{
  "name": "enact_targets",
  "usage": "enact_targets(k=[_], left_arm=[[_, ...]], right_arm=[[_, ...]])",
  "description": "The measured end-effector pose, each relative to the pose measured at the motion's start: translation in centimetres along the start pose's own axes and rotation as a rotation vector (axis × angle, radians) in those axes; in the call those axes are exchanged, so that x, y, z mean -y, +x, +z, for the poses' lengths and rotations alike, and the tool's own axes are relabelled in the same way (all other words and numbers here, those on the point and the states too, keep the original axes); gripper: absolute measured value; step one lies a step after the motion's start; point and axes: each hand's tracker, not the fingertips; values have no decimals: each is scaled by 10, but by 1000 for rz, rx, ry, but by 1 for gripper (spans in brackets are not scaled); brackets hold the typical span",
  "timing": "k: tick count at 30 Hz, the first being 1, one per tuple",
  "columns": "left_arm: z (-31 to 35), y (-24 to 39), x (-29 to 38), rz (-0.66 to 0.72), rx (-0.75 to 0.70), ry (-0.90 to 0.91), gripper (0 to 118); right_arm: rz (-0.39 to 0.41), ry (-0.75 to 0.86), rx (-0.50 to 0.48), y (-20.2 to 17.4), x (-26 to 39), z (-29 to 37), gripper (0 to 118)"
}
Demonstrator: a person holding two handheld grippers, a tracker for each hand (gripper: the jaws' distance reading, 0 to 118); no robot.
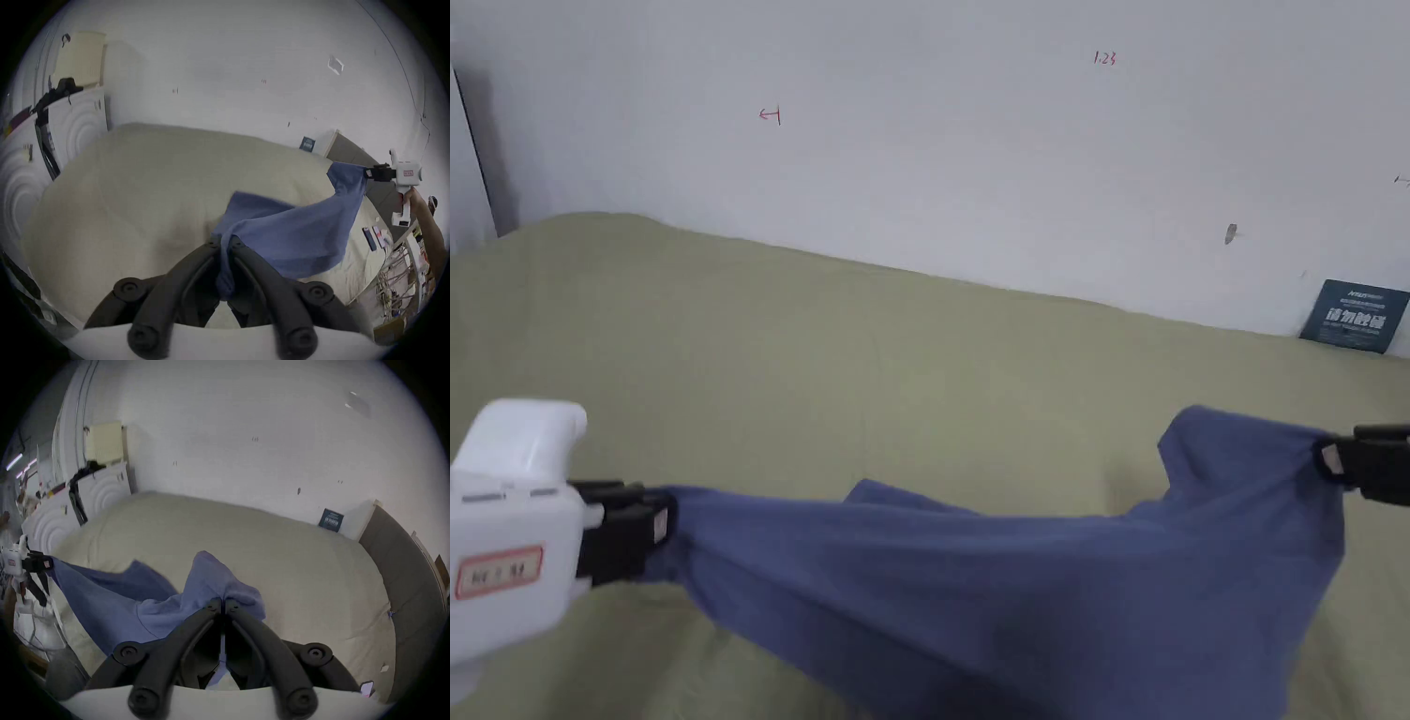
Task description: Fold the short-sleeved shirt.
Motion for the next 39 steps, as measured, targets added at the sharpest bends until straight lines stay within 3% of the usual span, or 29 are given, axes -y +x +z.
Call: enact_targets(k=[4, 8, 16, 20, 27, 32, 39], left_arm=[[8, -1, -53, -25, -5, 108, 4], [4, 1, -109, -71, -37, 168, 4], [-5, 4, -211, -111, -50, 263, 4], [-4, 5, -230, -91, -57, 313, 4], [-22, 2, -216, -98, -62, 300, 4], [-44, -6, -175, -80, -56, 238, 4], [-73, -23, -75, -13, -38, 80, 4]], right_arm=[[12, 144, 51, -2, -35, 23, 2], [-34, 293, 79, 4, -74, 36, 2], [-33, 355, 130, -10, -147, 43, 2], [-41, 364, 132, -1, -166, 34, 2], [-28, 331, 134, 3, -152, 15, 2], [-22, 276, 142, -1, -102, -10, 1], [-128, 120, 112, 3, 6, -44, 1]])
